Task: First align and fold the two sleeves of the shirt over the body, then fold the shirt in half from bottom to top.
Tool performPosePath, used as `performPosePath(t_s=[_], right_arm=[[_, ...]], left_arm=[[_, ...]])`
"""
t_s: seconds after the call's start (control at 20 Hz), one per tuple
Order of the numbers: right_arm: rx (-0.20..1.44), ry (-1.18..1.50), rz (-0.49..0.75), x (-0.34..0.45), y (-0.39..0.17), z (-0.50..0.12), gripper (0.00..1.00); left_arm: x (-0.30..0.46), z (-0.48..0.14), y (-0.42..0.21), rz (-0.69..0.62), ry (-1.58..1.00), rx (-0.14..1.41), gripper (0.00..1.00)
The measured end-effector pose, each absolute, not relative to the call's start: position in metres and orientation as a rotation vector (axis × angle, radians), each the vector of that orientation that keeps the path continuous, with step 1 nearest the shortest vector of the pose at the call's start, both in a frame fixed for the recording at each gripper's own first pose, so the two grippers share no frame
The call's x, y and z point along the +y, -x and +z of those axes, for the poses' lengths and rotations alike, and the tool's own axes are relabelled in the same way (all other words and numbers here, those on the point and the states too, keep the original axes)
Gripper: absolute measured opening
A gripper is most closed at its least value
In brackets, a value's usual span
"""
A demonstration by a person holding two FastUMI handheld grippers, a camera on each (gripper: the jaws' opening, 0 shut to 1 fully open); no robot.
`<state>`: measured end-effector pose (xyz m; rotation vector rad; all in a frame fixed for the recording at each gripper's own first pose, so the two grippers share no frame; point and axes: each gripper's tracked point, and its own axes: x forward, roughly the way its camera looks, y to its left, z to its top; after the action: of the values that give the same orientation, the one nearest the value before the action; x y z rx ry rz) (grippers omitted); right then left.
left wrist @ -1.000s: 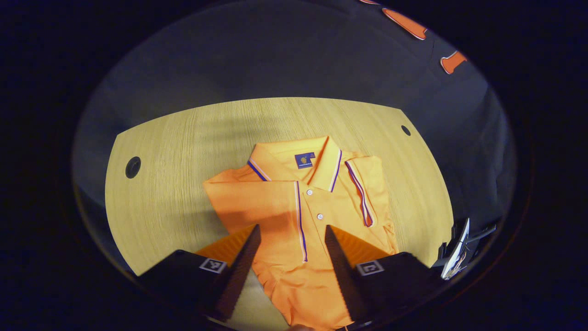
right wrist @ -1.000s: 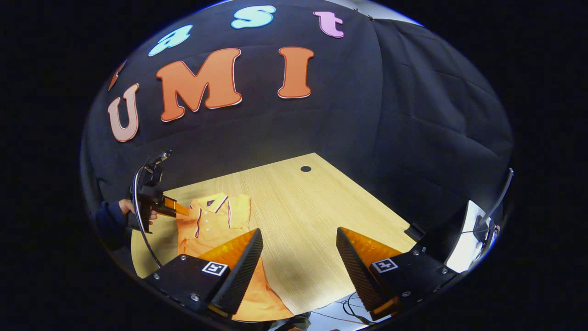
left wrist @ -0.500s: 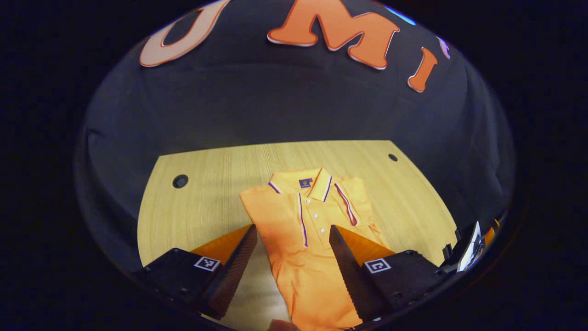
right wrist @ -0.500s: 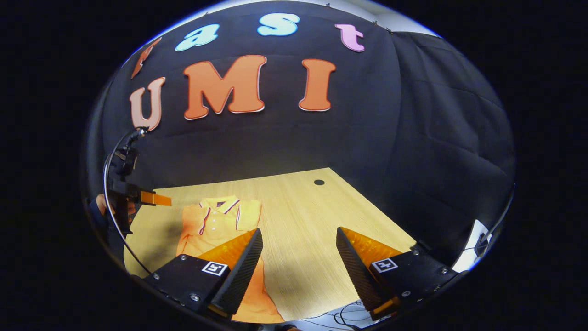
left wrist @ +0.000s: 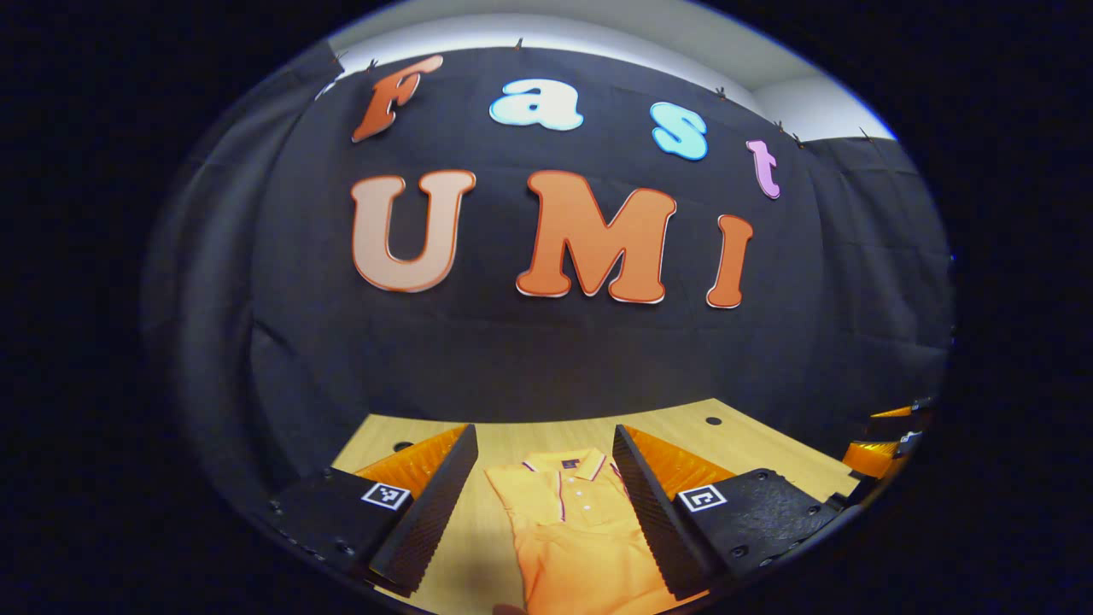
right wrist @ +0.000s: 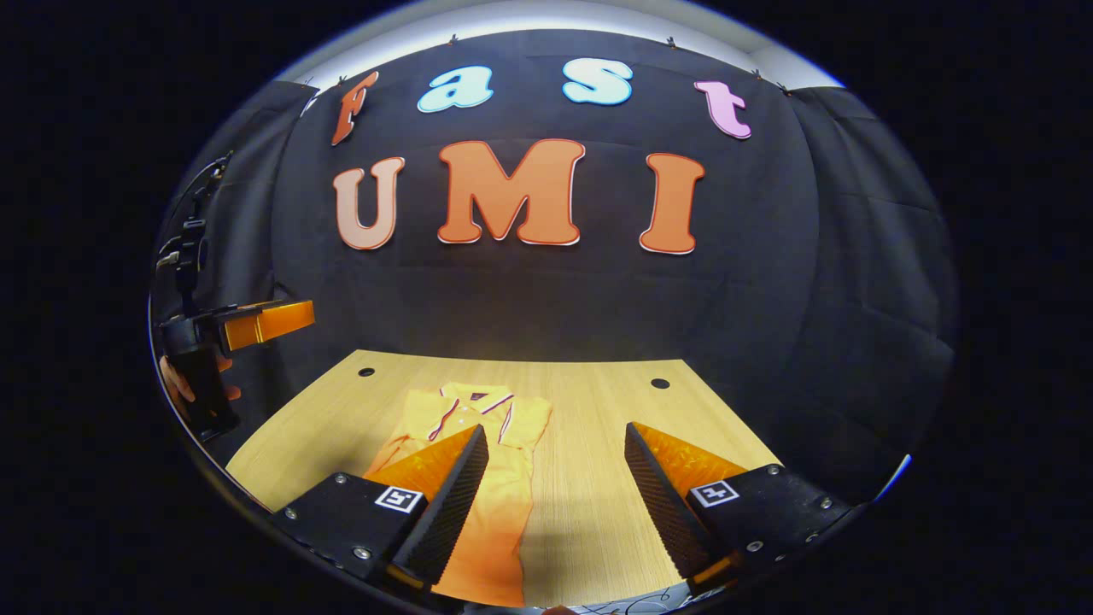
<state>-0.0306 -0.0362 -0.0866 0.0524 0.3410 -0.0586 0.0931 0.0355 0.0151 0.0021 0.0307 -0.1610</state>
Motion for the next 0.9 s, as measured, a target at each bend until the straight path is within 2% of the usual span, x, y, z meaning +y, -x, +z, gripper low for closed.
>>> performPosePath(t_s=[0.1, 0.35, 0.6, 0.9], right_arm=[[0.36, -0.046, -0.028, -0.033, 0.041, -0.098, 0.98], [0.446, -0.053, 0.058, -0.02, 0.067, -0.137, 0.98], [0.567, -0.023, 0.087, -0.013, 0.079, -0.187, 0.98], [0.786, -0.058, 0.116, 0.0, 0.094, -0.246, 0.98]], left_arm=[[0.043, -0.004, -0.076, -0.091, -0.056, 0.067, 0.98], [0.028, -0.078, -0.013, -0.103, -0.024, 0.231, 0.98], [0.027, -0.162, 0.011, -0.068, -0.055, 0.439, 0.96], [0.009, -0.24, 0.016, -0.12, 0.002, 0.688, 0.97]])
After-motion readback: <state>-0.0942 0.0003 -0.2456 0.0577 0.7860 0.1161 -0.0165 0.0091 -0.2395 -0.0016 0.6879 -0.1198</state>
